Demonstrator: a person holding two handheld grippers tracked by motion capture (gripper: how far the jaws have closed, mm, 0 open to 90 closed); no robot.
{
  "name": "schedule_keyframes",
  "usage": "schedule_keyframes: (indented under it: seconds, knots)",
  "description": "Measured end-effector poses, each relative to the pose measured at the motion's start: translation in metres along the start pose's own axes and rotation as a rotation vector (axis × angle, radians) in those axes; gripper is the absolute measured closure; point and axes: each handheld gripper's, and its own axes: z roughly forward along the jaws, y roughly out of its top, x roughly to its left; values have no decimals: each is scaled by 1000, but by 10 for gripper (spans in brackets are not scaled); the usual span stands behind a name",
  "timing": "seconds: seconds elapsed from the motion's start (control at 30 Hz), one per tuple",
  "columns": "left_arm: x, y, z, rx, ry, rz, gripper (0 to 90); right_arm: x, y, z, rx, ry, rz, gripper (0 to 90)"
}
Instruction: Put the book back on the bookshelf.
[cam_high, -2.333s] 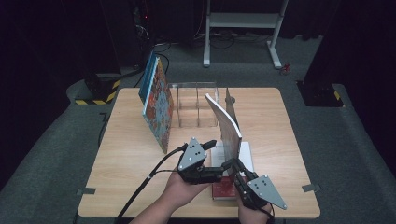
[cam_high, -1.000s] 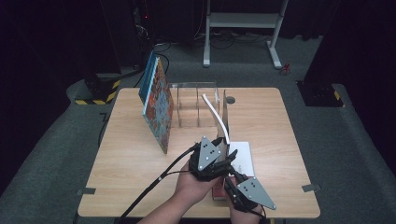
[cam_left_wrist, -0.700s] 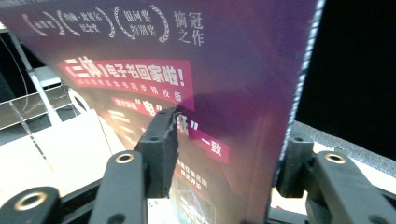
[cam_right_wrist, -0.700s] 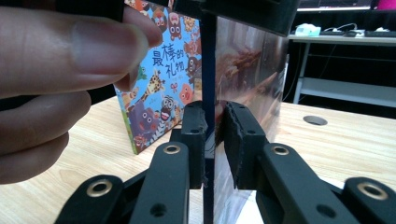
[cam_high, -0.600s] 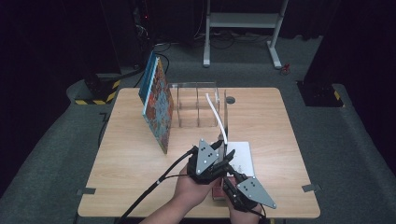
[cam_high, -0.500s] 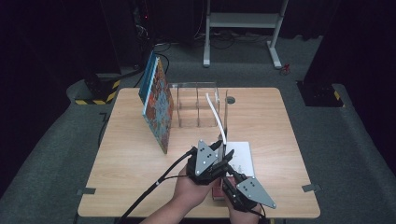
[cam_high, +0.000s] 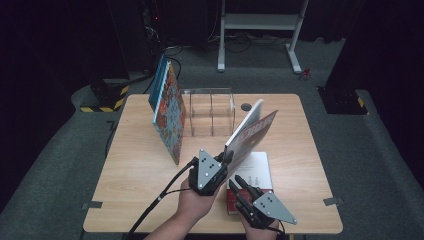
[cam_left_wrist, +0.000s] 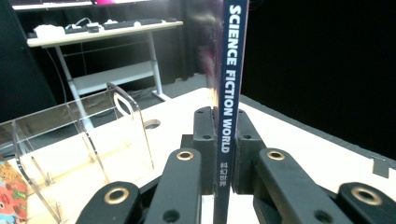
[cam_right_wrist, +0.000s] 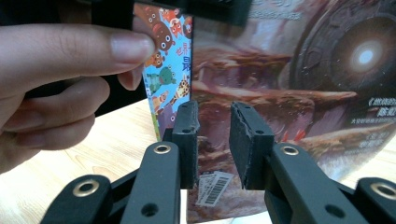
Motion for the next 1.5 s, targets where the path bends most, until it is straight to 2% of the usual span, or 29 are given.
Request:
schedule_keyframes:
  seconds: [0.13, 0.37, 0.43, 0.7, 0.97, 1.1, 1.4, 1.5]
  knots:
    - [5, -4, -4, -20, -1, 17, 836, -5, -1, -1, 3, -14, 6, 720]
    - [18, -10, -10, -37, -12, -8, 836, -17, -6, 0, 42, -35, 13, 680]
    - [21, -11, -11, -40, -19, 1, 836, -21, -8, 1, 51, -46, 22, 666]
    - [23, -13, -15, -53, -24, 13, 835, -35, -16, 4, 91, -81, 40, 641]
    - [23, -15, -17, -64, -42, 31, 837, -37, -18, 5, 107, -71, 42, 628]
    - [25, -16, -19, -67, -43, 27, 837, -37, -18, 6, 115, -67, 49, 609]
    - [32, -16, -21, -57, -36, 36, 828, -39, -21, 11, 169, -71, 55, 564]
    - [35, -16, -22, -55, -46, 36, 829, -40, -21, 11, 174, -75, 57, 556]
